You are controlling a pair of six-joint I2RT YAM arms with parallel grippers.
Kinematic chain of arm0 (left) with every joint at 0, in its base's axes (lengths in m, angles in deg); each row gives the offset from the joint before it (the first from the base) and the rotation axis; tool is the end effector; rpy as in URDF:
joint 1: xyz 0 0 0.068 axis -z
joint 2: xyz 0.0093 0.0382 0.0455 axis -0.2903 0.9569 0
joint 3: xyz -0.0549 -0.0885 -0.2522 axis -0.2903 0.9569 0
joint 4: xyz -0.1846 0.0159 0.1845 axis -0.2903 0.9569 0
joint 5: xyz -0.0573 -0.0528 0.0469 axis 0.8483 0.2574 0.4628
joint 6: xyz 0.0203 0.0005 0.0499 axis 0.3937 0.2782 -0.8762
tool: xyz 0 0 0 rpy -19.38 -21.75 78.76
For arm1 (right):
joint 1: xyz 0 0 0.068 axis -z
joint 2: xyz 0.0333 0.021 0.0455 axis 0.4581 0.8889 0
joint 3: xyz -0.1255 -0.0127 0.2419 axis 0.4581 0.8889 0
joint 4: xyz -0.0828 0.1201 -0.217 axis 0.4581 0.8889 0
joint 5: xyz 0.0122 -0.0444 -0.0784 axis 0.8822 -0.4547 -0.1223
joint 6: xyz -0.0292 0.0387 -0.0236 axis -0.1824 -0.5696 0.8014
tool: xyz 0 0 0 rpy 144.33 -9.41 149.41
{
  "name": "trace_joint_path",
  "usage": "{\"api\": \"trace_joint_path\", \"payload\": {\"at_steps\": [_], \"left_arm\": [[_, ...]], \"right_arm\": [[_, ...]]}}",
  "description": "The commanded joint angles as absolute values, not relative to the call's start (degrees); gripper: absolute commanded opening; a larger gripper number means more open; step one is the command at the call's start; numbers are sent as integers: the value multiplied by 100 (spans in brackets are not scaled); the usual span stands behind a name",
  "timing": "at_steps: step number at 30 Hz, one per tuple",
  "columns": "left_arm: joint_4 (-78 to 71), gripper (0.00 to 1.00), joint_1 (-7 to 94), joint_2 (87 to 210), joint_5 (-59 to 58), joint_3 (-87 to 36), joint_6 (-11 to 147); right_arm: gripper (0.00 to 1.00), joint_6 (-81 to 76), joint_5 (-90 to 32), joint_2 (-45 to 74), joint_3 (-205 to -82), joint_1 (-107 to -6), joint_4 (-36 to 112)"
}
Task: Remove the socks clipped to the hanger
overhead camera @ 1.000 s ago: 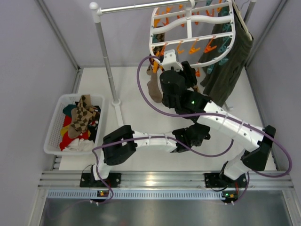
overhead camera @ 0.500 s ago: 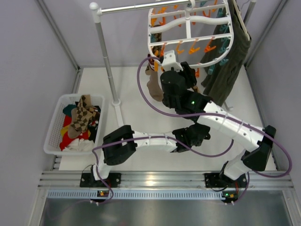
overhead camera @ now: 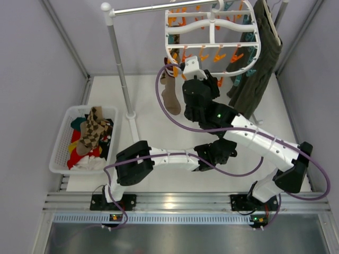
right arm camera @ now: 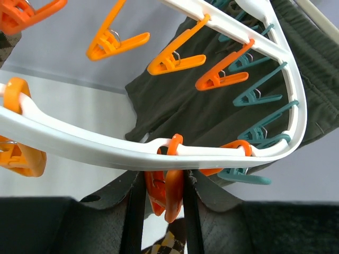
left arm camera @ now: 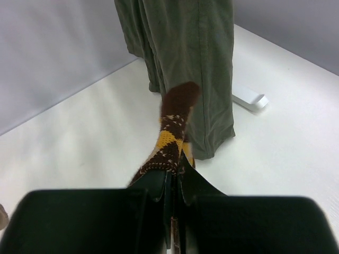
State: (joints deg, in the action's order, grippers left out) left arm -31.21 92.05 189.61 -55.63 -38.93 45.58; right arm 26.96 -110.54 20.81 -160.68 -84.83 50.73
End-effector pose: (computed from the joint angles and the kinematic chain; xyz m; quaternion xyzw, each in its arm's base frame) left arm 0.1474 -0.4553 0.2693 0.2449 0.6718 -0.1002 0.6918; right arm 0.2048 0.2586 0.4488 -0.0848 0.7150 -0.2793 0.6352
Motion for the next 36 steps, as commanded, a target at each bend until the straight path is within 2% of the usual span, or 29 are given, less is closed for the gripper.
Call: {"api": "trace_joint_path", "payload": {"at_steps": [1,2,3,7,8,9,10,15,17,20,22,26,32,36], "left_arm": [[-3270,0,9238,18931,-5549,-4115,4683],[-3270,0,9238,18923,-5550,-4098,4710],[-3270,0,9238,18905,-5550,-4080,4719],[-3261,0,9246,18659,-5602,-3704,4929],[-3261,0,9246,18424,-5689,-3450,5078],[-3252,0,9246,18291,-5734,-3239,5166],[-3252,0,9246,18107,-5778,-3028,5411],[-3226,0,9238,17018,-6242,-1570,6019],[-2806,0,9238,16744,-6480,-1330,6300],[-1718,0,9115,16120,-6745,-1013,6984],[-901,0,8782,15569,-6728,-917,7807],[717,0,7825,14425,-6534,-566,8655],[1844,0,6596,12554,-6263,-239,9288],[2450,0,5320,12172,-5612,-676,9280]], "right_arm": [[7,2524,-10998,1746,-16112,-8413,4892],[0,2516,-10989,1720,-16112,-8413,4892],[0,2481,-10971,1711,-16129,-8413,4935],[9,2296,-10779,1649,-16147,-8422,5164],[15,2217,-10621,1640,-16164,-8413,5278],[39,2060,-10576,1632,-16199,-8413,5461],[50,1980,-10480,1597,-16208,-8413,5559],[63,1348,-9786,1430,-16366,-8431,6227],[68,1057,-9338,1342,-16428,-8413,6551],[83,706,-8627,1193,-16551,-8422,7025],[97,539,-7952,1035,-16534,-8422,7202],[100,441,-6869,657,-16393,-8422,7379],[99,248,-5445,173,-16314,-8422,7546],[99,186,-4619,-196,-16060,-8422,7643]]}}
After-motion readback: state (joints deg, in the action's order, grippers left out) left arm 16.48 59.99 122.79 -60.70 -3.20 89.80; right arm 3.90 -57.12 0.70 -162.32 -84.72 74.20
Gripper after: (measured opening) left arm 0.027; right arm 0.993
